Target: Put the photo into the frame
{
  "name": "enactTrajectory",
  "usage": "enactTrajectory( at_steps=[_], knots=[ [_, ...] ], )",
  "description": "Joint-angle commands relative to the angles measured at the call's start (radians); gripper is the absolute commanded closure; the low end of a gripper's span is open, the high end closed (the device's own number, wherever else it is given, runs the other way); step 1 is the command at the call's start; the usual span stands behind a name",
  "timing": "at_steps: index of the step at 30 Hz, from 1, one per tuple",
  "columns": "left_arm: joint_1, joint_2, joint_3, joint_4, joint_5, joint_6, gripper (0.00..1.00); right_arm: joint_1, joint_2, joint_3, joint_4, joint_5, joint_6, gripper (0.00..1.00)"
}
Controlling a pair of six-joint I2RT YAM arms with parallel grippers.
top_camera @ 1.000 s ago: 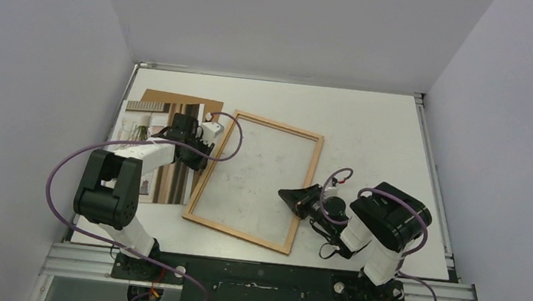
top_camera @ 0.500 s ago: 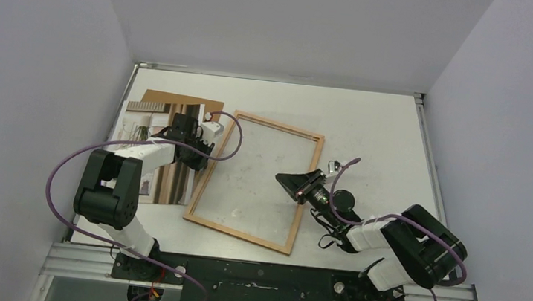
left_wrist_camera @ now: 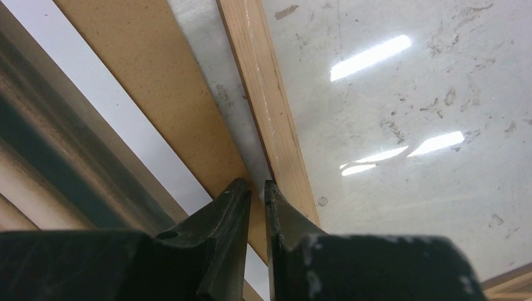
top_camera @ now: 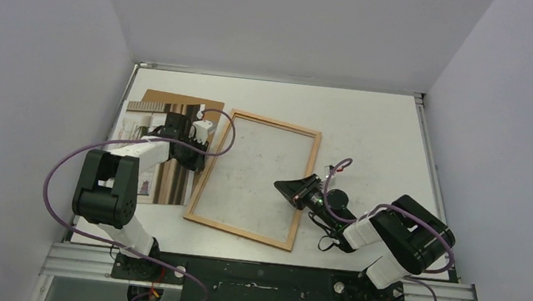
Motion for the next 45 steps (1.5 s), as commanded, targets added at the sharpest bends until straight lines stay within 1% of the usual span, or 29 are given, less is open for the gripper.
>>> enactTrajectory(
  at_steps=[1,6,8,12,15,19,24,28,34,37,45],
  knots=[
    [0.008,-0.031,0.041,-0.019,0.036,-0.002,0.86,0.000,0.005,0.010,0.081,-0.001,-0.023,0.95],
    [0.008,-0.026,0.037,-0.019,0.036,0.000,0.86,-0.007,-0.045,0.014,-0.012,0.023,-0.078,0.95],
    [0.008,-0.024,0.037,-0.018,0.034,-0.001,0.87,-0.013,-0.082,0.033,-0.092,0.024,-0.126,0.95],
    [0.008,-0.024,0.038,-0.017,0.035,-0.001,0.87,-0.020,-0.182,0.067,-0.315,0.059,-0.228,0.95],
    [0.008,-0.023,0.040,-0.020,0.029,0.000,0.87,-0.027,-0.247,0.067,-0.394,0.085,-0.269,0.95],
    [0.007,-0.020,0.041,-0.020,0.031,0.000,0.88,-0.036,-0.246,0.068,-0.399,0.082,-0.283,0.95],
    [0.005,-0.023,0.041,-0.022,0.030,-0.001,0.88,-0.026,-0.220,0.112,-0.405,0.058,-0.329,0.95],
    [0.004,-0.026,0.041,-0.024,0.031,-0.004,0.88,-0.010,-0.270,0.145,-0.464,0.058,-0.362,0.95],
    [0.004,-0.023,0.042,-0.026,0.042,-0.015,0.90,-0.008,-0.350,0.161,-0.426,0.015,-0.337,0.95],
    [0.005,-0.024,0.048,-0.029,0.050,-0.018,0.91,-0.004,-0.372,0.179,-0.451,0.017,-0.338,0.95],
    [0.028,-0.020,0.072,-0.041,0.057,-0.027,0.93,-0.003,-0.302,0.155,-0.379,0.015,-0.329,0.95]
  ],
)
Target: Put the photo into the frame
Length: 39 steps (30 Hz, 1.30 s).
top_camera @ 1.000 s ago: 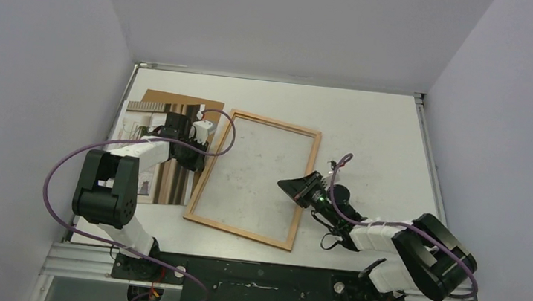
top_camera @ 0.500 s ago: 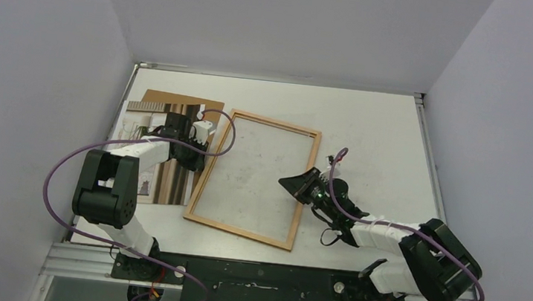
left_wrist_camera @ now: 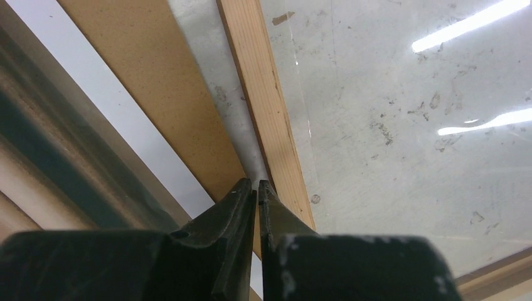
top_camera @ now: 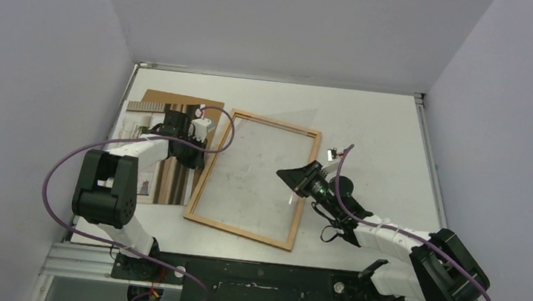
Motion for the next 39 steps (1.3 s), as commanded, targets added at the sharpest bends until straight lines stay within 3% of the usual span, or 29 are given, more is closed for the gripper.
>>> enactTrajectory(
  at_steps=[1,5,11,18,32,39],
  knots=[
    [0.017,-0.018,0.053,-0.007,0.032,-0.005,0.94,0.006,0.040,0.012,0.113,-0.008,-0.010,0.95],
    [0.017,-0.018,0.053,-0.008,0.029,-0.005,0.94,0.007,0.062,0.045,0.137,-0.035,-0.017,0.95],
    [0.025,-0.011,0.056,-0.008,0.037,-0.021,0.96,0.032,-0.035,0.128,-0.015,-0.028,-0.109,0.95],
    [0.076,0.012,0.099,-0.033,0.063,-0.043,0.99,0.036,-0.077,0.118,-0.025,-0.019,-0.119,0.95],
    [0.074,0.002,0.071,-0.013,0.031,0.002,0.99,0.030,0.133,0.003,0.114,0.110,-0.034,0.95],
    [0.054,-0.009,0.039,-0.003,0.019,0.043,0.99,0.036,0.129,-0.034,0.096,0.150,-0.012,0.95]
  ],
)
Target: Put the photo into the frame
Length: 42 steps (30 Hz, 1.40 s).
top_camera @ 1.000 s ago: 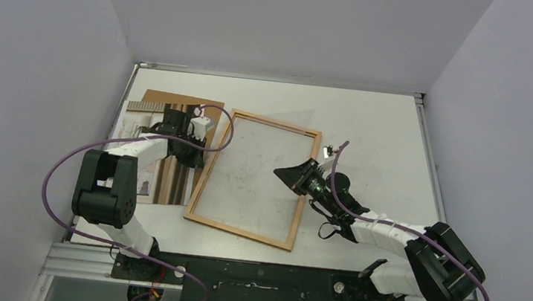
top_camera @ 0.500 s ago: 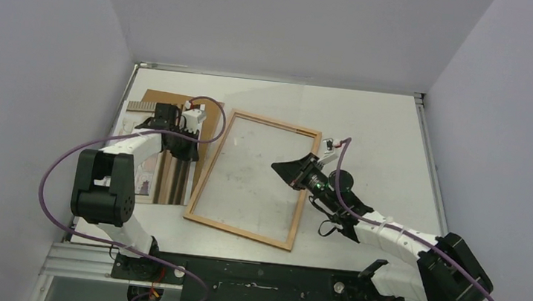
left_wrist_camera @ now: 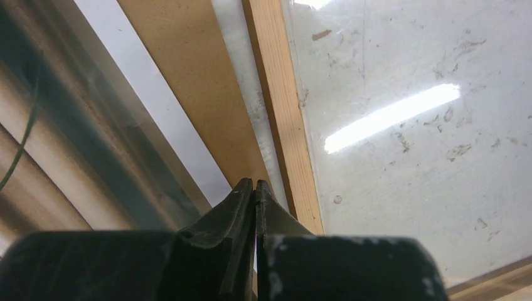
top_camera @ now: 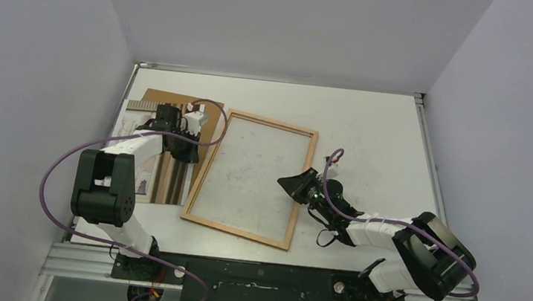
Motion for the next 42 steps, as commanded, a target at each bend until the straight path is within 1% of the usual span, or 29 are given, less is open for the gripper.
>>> enactTrajectory(
  at_steps=[1,13,22,29,36,42],
  knots=[
    [-0.022,-0.021,-0.024,0.027,-0.008,0.064,0.99,0.007,-0.022,-0.019,0.067,0.049,0.017,0.95],
    [-0.055,-0.034,-0.085,0.078,-0.074,0.157,0.99,0.005,0.005,-0.058,0.115,0.044,0.069,0.95],
    [-0.060,-0.029,-0.086,0.079,-0.074,0.161,0.99,-0.024,0.069,-0.100,0.354,-0.034,0.187,0.95],
    [-0.072,-0.031,-0.089,0.082,-0.071,0.156,1.00,-0.025,0.130,-0.113,0.479,-0.060,0.240,0.95],
    [-0.080,-0.031,-0.085,0.080,-0.070,0.151,1.00,-0.025,0.166,-0.109,0.513,-0.062,0.251,0.95],
    [-0.086,-0.030,-0.086,0.080,-0.068,0.147,1.00,-0.025,0.184,-0.105,0.510,-0.058,0.251,0.95]
  ],
)
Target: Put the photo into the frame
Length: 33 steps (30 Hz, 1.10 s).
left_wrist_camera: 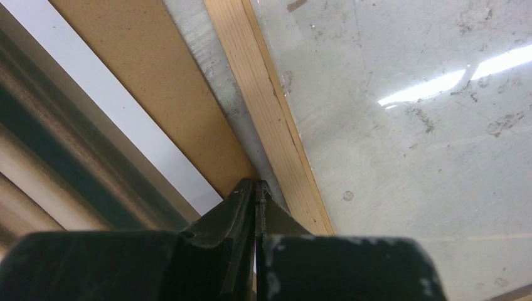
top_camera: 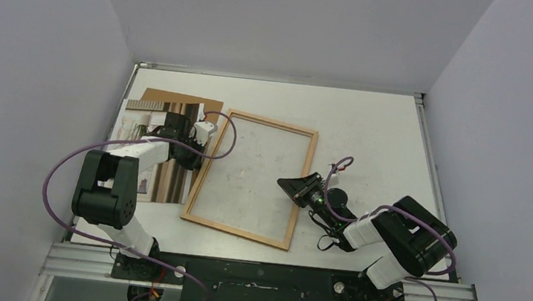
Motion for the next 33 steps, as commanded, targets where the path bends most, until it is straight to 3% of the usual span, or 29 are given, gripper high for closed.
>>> enactTrajectory(
  at_steps=[1,16,33],
  knots=[
    [-0.013,-0.022,-0.006,0.022,0.006,0.009,1.00,-0.005,0.018,0.006,0.111,-0.011,0.010,0.95],
    [-0.022,-0.016,-0.008,0.025,0.015,0.006,1.00,-0.027,0.100,-0.002,0.249,-0.038,0.096,0.95],
    [-0.026,-0.017,0.000,0.023,0.021,0.000,1.00,-0.028,0.071,0.009,0.234,-0.035,0.131,0.95]
  ],
)
